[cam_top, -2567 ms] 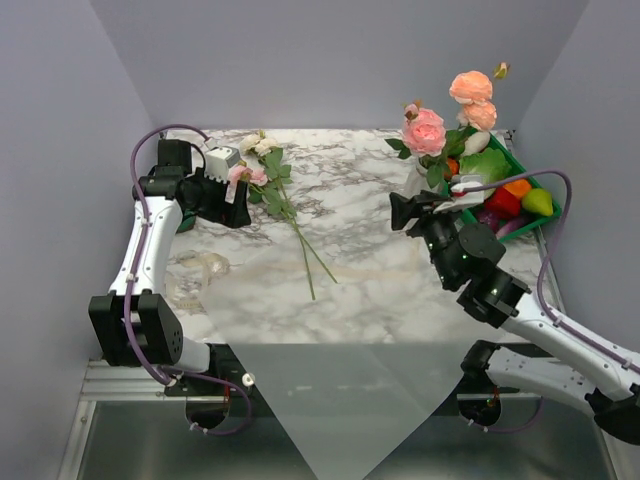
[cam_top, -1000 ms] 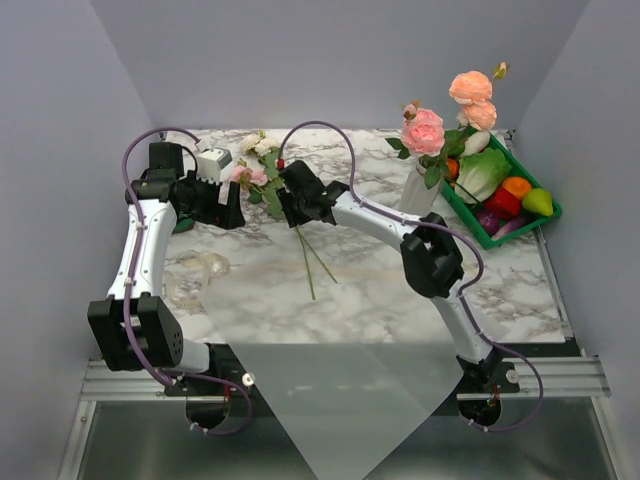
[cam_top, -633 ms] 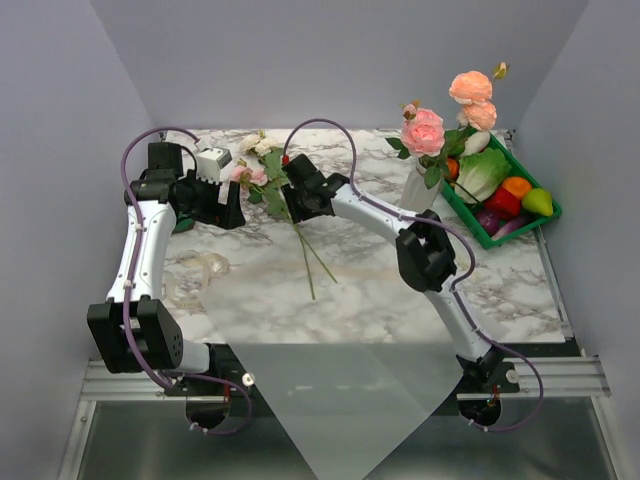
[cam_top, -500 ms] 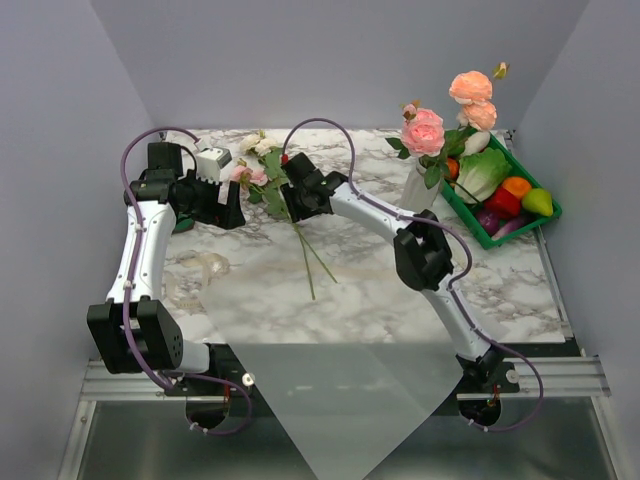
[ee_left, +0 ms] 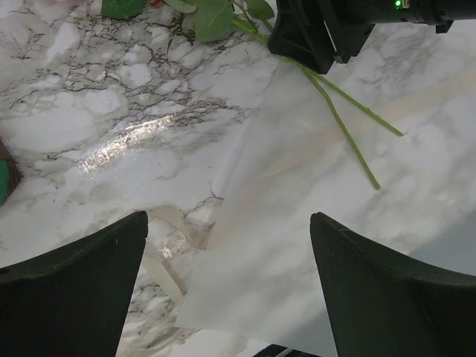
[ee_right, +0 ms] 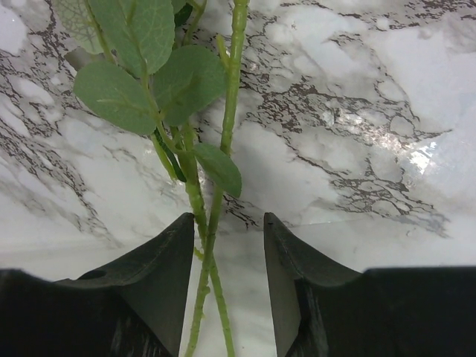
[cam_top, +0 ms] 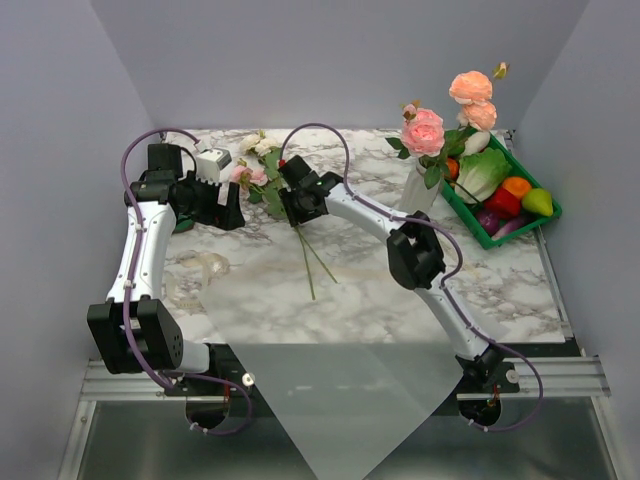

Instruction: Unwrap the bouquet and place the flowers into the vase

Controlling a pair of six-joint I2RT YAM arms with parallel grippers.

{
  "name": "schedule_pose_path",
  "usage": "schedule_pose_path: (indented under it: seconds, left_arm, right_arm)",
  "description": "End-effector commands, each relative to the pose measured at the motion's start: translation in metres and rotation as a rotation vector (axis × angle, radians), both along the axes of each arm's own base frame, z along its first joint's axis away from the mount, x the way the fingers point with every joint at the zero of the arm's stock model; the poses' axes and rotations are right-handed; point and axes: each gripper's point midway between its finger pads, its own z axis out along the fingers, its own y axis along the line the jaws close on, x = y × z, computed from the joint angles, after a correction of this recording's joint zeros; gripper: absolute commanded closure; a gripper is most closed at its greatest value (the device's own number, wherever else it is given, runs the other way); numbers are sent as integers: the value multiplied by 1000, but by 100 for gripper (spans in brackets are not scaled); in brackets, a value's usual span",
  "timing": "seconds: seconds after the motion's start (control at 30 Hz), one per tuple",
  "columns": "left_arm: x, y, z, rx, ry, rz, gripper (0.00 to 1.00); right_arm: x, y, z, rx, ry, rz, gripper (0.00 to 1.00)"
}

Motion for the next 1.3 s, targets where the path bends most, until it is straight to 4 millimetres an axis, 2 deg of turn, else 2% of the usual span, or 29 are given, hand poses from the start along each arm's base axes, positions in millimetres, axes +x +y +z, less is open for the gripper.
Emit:
schedule_pose_path:
  seconds: [0.0,0.1,0.37,0.43,0.5,0.53,0.7,0.8,0.87,0.93,0.97,1.1,1.13,1.2,1.27]
  left_arm:
    - [-1,-2,6,-15,-33,-20,1]
    - [-1,0,6,-14,-32,-20,1]
    - [-2,2,8,-9,-35,-19,1]
    - [-2,2,7,-8,-34,-20,1]
    - [-3,3,5,-10,-30,-19,1]
    - [-3,3,4,-10,-30,-19,1]
    - [-5,3,1,-9,-21,-19,1]
    - [-4,3,1,-10,-22,-17,1]
    - [-5,3,0,-11,-24,-18,1]
    - [-5,3,-1,-10,-23,-17,1]
    - [-5,3,-3,-9,-20,-18,1]
    - [-6,4,-6,-5,-14,-19,1]
    - [-6,5,-7,-6,-11,-18,1]
    - [-5,5,-8,-6,-14,-18,1]
    - [-5,6,-8,-8,-11,-17,1]
  right_arm:
    - [-5,-4,-19,-20,76,-25,50]
    - [-3,-7,-25,-32,84,-45,51]
    - [-5,-16,-27,-26,108,-67,63]
    - [-5,-10,-12,20,88,-51,64]
    - [-9,-10,-8,37,90,-40,64]
    - [-7,-6,8,70,61,-36,62]
    - [-9,-10,27,93,31,-28,61]
    - [-8,-12,32,86,16,-22,66]
    - [-8,-14,28,69,18,-23,76]
    - [-10,-15,23,63,29,-17,84]
    - [-10,-14,21,59,30,-13,85]
    - [-6,-12,24,71,10,-10,82]
    - [-2,-12,27,71,-3,-17,75]
    - [4,-9,36,74,-28,-24,73]
    - [12,-10,36,54,-52,-39,73]
